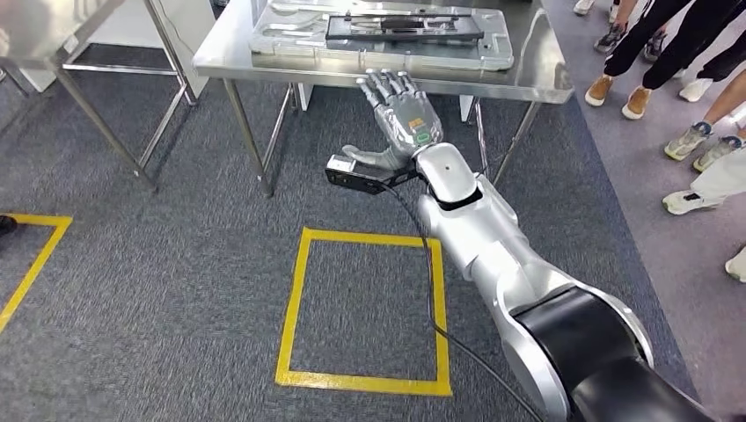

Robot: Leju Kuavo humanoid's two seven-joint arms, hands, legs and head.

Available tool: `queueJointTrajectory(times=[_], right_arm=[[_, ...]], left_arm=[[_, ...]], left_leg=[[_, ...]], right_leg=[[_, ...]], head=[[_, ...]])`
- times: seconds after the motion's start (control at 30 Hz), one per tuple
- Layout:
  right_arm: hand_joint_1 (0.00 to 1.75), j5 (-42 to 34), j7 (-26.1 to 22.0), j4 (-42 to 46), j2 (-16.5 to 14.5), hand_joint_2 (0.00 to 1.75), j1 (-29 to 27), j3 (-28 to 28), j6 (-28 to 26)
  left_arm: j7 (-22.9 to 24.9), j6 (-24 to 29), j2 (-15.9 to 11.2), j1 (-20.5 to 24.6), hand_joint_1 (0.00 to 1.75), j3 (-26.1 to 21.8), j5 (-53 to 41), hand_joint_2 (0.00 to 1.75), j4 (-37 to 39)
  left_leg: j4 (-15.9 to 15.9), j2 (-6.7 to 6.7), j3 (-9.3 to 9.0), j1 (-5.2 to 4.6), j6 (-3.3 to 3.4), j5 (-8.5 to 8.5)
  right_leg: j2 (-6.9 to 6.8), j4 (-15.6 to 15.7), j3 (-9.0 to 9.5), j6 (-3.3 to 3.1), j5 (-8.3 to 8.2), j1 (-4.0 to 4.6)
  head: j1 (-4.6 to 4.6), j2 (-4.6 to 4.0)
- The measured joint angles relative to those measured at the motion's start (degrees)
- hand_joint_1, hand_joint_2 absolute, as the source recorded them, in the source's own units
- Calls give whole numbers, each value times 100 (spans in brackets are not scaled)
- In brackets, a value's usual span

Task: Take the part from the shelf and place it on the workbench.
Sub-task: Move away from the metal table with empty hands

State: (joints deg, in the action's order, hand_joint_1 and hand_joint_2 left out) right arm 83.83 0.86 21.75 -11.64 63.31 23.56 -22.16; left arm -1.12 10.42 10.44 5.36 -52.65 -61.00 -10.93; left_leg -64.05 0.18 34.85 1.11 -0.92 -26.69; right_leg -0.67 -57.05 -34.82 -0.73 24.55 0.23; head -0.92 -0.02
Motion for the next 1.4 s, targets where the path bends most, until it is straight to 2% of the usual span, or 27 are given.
queueJointTrajectory(times=[0.07, 0.1, 0.17, 0.2, 0.23, 0.3, 0.37, 0.43, 0.47, 0.5, 0.57, 0.6, 0.63, 0.67, 0.73, 0.77, 0.83, 0.93, 1.0, 1.1, 1.13, 1.17, 1.2, 1.23, 1.3, 1.33, 1.4], right_arm=[[0, -14, 15, -2, 6, 0, 7, -15, 0], [0, -33, 46, -8, 65, 0, 2, -47, -2], [0, -208, 95, -45, 511, 0, -305, -234, -151], [0, -330, 93, -62, 787, 0, -509, -350, -277], [0, -462, 60, -74, 1040, 0, -743, -463, -429], [0, -640, -17, -73, 1296, 0, -1038, -627, -658], [0, -784, -23, -73, 1508, 0, -1370, -793, -800], [0, -936, 56, -70, 1695, 0, -1719, -986, -889], [0, -1026, 112, -68, 1788, 0, -1890, -1098, -950], [0, -1129, 165, -67, 1876, 0, -2066, -1225, -1032], [0, -1374, 238, -67, 2060, 0, -2481, -1519, -1246], [0, -1512, 254, -68, 2143, 0, -2724, -1698, -1355], [0, -1652, 261, -68, 2222, 0, -2977, -1896, -1457], [0, -1788, 266, -68, 2287, 0, -3225, -2103, -1540], [0, -2072, 300, -67, 2398, 0, -3696, -2543, -1650], [0, -2233, 323, -68, 2440, 0, -3935, -2786, -1670], [0, -2589, 339, -96, 2483, 0, -4422, -3331, -1643], [0, -3096, 324, -254, 2423, 0, -5055, -4122, -1407], [0, -3337, 362, -411, 2294, 0, -5384, -4559, -1199], [0, -3479, 428, -616, 2066, 0, -5730, -5038, -1029], [0, -3498, 475, -666, 2004, 44, -5802, -5146, -978], [0, -3522, 575, -714, 1938, 87, -5853, -5249, -889], [0, -3550, 727, -755, 1865, 131, -5887, -5340, -767], [0, -3583, 923, -791, 1780, 175, -5907, -5421, -624], [0, -3643, 1293, -851, 1571, 175, -5926, -5559, -395], [0, -3665, 1412, -877, 1466, 175, -5936, -5614, -334], [0, -3685, 1518, -925, 1293, 175, -5962, -5706, -296]], left_arm=[[-4, 15, -4, 0, 0, -7, -7, 0, 0], [-14, 25, -4, -6, 0, -18, -6, 0, 0], [-31, 18, -5, -48, 0, -50, -19, 0, 0], [-39, 9, -6, -66, 0, -63, -24, 0, 0], [-40, -6, -4, -83, 0, -69, -33, 0, 0], [-43, -19, 2, -80, 0, -73, -31, 0, 0], [-51, -25, 7, -77, 0, -78, -25, 0, 0], [-62, -27, 7, -78, 0, -81, -17, 0, 0], [-66, -27, 6, -79, 0, -85, -15, 0, 0], [-67, -27, 4, -81, 0, -91, -14, 0, 0], [-61, -27, 3, -91, 0, -110, -15, 0, 0], [-54, -26, 3, -99, 0, -118, -19, 0, 0], [-44, -25, 3, -111, 0, -124, -23, 0, 0], [-34, -24, 3, -122, 0, -126, -29, 0, 0], [-21, -23, 4, -130, 0, -133, -50, 0, 0], [-19, -23, 6, -125, 0, -140, -62, 0, 0], [-15, -24, 15, -120, 0, -156, -94, 0, 0], [20, -12, 25, -133, 0, -170, -132, 0, 0], [63, 8, 32, -125, 0, -184, -137, 0, 0], [102, 26, 44, -120, 0, -212, -134, 0, 0], [113, 28, 46, -125, 0, -217, -134, 0, 0], [131, 29, 46, -126, 0, -221, -134, 0, 0], [159, 29, 47, -124, 0, -222, -138, 0, 0], [190, 30, 48, -118, 0, -223, -152, 0, 0], [239, 33, 50, -104, 0, -223, -194, 0, 0], [253, 35, 50, -100, 0, -223, -213, 0, 0], [267, 38, 49, -97, 0, -223, -234, 0, 0]], left_leg=[[464, -9, -283, -21, 55, -94], [544, -10, -294, -22, 120, -84], [603, -34, -241, -11, 240, -11], [619, -45, -225, -2, 283, 27], [616, -61, -216, -3, 282, 35], [612, -64, -202, -12, 240, 38], [619, -62, -186, -13, 179, 44], [592, -50, -175, -19, 123, -9], [477, -44, -131, -25, 105, -104], [247, -37, -35, -30, 92, -258], [-483, -34, 278, -29, 82, -632], [-800, -34, 417, -27, 75, -746], [-946, -33, 474, -26, 70, -759], [-871, -33, 425, -24, 70, -665], [-198, -41, 70, -14, 85, -315], [167, -51, -116, -13, 100, -201], [532, -74, -303, -21, 146, -143], [574, -77, -318, -33, 243, -128], [614, -59, -321, -20, 308, -87], [612, -26, -284, -31, 335, -65], [606, -13, -273, -37, 334, -61], [601, -1, -268, -40, 331, -58], [598, 8, -268, -41, 325, -55], [597, 13, -274, -40, 314, -51], [599, 18, -282, -53, 258, -44], [602, 19, -284, -60, 220, -40], [626, 23, -293, -70, 150, -35]], right_leg=[[-2, -74, -83, 64, -34, 13], [12, -234, -169, 126, 55, 8], [42, -832, -403, 259, 259, -52], [56, -910, -399, 296, 276, -78], [55, -766, -292, 290, 191, -89], [50, -132, 22, 231, 11, -48], [52, -11, 67, 194, 23, -11], [42, 60, 99, 137, -3, -44], [30, 102, 122, 106, -20, -61], [14, 139, 144, 79, -34, -77], [-18, 148, 156, 54, -30, -63], [-33, 143, 155, 48, -25, -58], [-42, 136, 154, 49, -19, -55], [-45, 123, 154, 57, -11, -56], [-37, 76, 152, 96, 20, -63], [-32, 30, 138, 128, 46, -51], [-30, -37, 108, 190, 76, -31], [-20, -72, 90, 266, 102, -54], [8, -384, -38, 321, 345, -80], [33, -1479, -507, 382, 910, -112], [34, -1674, -579, 388, 959, -121], [34, -1638, -533, 386, 897, -127], [34, -1362, -360, 374, 744, -131], [33, -930, -102, 351, 562, -134], [35, -215, 300, 295, 348, -115], [38, -61, 374, 266, 323, -102], [52, -13, 369, 220, 306, -93]], head=[[1, -1], [1, -1], [2, 0], [2, 0], [2, 0], [2, -1], [2, -1], [2, -1], [1, -1], [0, -1], [1, -1], [1, -1], [1, 0], [1, 0], [1, 0], [1, -1], [2, -1], [4, -1], [4, -1], [4, 0], [4, 0], [4, 0], [4, 0], [4, -1], [4, -1], [4, -1], [4, -1]])
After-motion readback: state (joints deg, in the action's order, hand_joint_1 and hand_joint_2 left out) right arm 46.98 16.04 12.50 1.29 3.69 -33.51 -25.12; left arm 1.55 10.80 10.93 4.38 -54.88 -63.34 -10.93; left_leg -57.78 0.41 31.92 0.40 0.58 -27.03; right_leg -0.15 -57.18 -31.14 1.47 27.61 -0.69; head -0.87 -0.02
